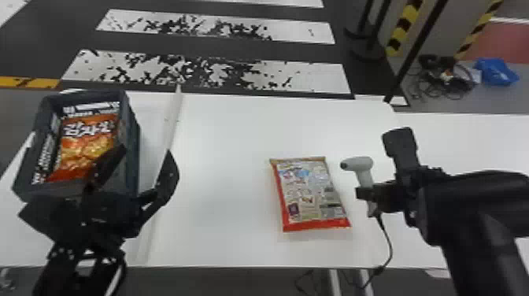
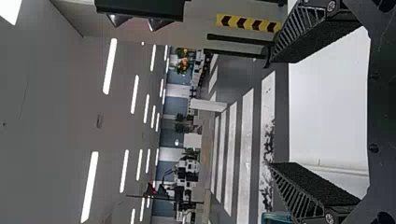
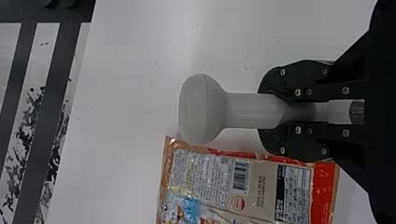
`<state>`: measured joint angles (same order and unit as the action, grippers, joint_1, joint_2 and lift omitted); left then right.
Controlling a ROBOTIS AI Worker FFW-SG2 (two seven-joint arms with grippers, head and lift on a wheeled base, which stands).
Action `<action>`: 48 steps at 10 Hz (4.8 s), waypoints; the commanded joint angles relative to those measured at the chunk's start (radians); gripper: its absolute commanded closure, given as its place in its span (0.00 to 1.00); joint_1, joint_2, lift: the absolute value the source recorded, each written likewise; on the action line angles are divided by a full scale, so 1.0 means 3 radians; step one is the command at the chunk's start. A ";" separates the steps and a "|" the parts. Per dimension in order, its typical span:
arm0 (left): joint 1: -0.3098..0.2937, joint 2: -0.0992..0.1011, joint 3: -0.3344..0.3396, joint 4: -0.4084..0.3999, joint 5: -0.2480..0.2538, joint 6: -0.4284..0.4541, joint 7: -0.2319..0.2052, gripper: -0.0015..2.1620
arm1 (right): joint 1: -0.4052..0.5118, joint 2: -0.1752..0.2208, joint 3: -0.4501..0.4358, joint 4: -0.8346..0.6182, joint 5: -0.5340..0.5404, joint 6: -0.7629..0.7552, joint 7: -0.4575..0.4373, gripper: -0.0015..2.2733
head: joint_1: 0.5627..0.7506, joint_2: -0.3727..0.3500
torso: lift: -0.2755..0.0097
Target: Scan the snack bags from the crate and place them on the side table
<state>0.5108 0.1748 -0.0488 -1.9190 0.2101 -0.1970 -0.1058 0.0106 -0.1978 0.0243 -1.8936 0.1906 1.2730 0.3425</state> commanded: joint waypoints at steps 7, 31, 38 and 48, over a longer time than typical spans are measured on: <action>0.0000 0.0000 -0.0001 -0.0005 0.0000 0.0000 0.0000 0.04 | -0.0429 -0.0015 -0.0137 0.1045 -0.0037 -0.0472 -0.0058 0.99 | 0.70 0.30 | 0.79; 0.0005 -0.0005 -0.0001 -0.0005 0.0000 0.0000 -0.0005 0.04 | 0.0006 -0.0005 -0.0383 0.0370 -0.0927 -0.0032 0.0346 0.06 | 0.70 0.41 | 0.79; -0.0005 0.0005 -0.0001 0.0010 0.0000 0.0000 -0.0005 0.04 | -0.0429 -0.0015 -0.0357 0.1337 -0.0906 -0.0278 0.0934 0.06 | 0.70 0.47 | 0.79; -0.0015 0.0015 -0.0006 0.0010 0.0005 0.0000 -0.0010 0.04 | -0.0327 -0.0087 -0.0761 0.0974 -0.1305 0.0275 0.1343 0.99 | 0.70 0.47 | 0.79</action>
<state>0.5061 0.1794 -0.0513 -1.9158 0.2117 -0.1970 -0.1088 -0.0937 -0.2236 -0.1818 -1.5773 -0.1785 1.3297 0.7450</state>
